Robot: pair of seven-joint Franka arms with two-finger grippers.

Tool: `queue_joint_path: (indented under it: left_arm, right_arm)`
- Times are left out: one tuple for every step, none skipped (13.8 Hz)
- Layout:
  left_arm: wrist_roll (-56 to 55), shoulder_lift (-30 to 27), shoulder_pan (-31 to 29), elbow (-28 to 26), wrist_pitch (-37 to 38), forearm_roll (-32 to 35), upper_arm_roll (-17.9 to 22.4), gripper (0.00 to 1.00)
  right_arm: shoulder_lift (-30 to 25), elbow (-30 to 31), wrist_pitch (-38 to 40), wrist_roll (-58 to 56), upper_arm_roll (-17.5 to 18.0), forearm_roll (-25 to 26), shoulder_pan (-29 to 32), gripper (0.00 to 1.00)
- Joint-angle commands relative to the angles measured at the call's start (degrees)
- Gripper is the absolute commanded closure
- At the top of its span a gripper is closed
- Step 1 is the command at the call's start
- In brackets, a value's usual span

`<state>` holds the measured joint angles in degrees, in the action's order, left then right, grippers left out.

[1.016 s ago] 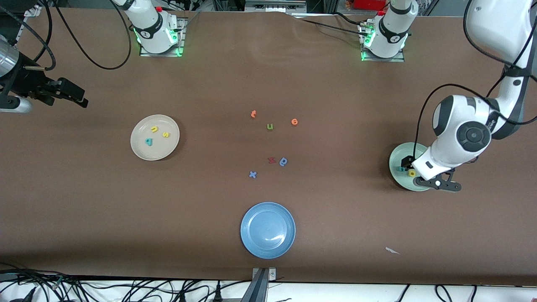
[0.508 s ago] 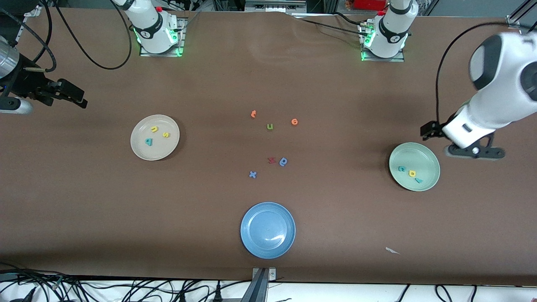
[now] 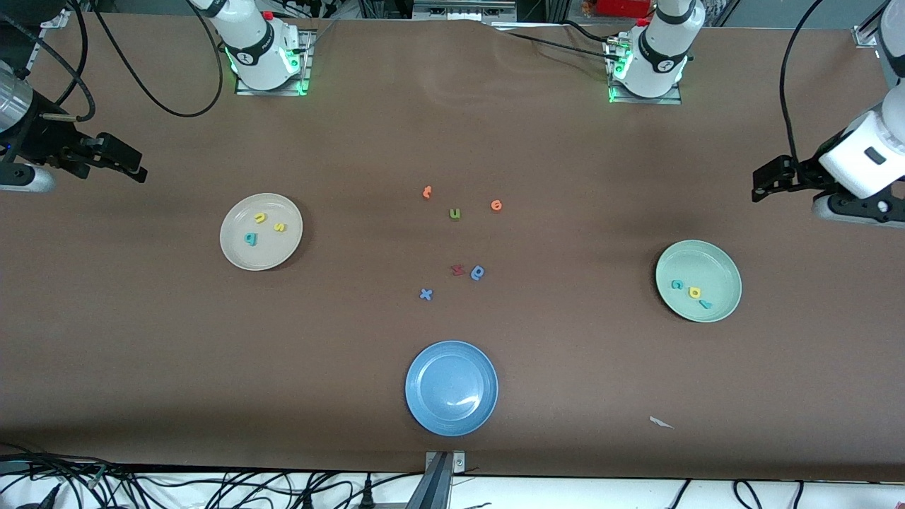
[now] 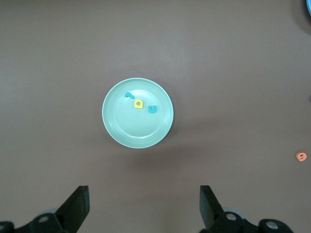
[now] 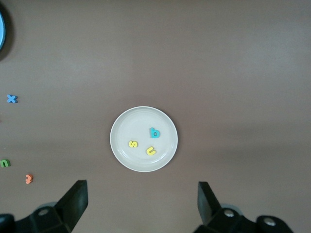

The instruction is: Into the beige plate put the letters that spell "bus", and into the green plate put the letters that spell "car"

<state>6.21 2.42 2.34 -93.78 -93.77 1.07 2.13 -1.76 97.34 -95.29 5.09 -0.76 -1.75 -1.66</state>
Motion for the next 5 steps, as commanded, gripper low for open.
queue_joint_path:
  left_arm:
    - [1.7, -2.33, 1.09, 0.17, 0.78, -1.59, 1.21, 0.0]
    - [1.79, -2.77, 1.09, 0.17, 0.87, -1.59, 1.21, 0.0]
    - [1.7, -3.04, 1.61, 0.0, 0.87, -1.51, 1.21, 0.0]
    - [1.35, -2.78, 1.96, 0.0, 0.87, -1.5, 1.21, 0.0]
    - [1.52, -2.17, 1.62, 0.0, 0.87, -1.5, 1.21, 0.0]
  right_arm:
    - [0.09, -0.57, 0.54, -0.43, -0.03, 1.39, -0.27, 0.0]
    - [0.09, -0.57, 0.54, -0.43, -0.03, 1.48, -0.27, 0.0]
    - [0.09, -0.48, 0.54, -0.43, 0.05, 1.48, -0.27, 0.0]
    - [0.09, -0.57, 0.54, -0.43, 0.06, 1.48, -0.27, 0.0]
    - [0.09, -0.48, 0.54, -0.43, 0.06, 1.48, -0.27, 0.0]
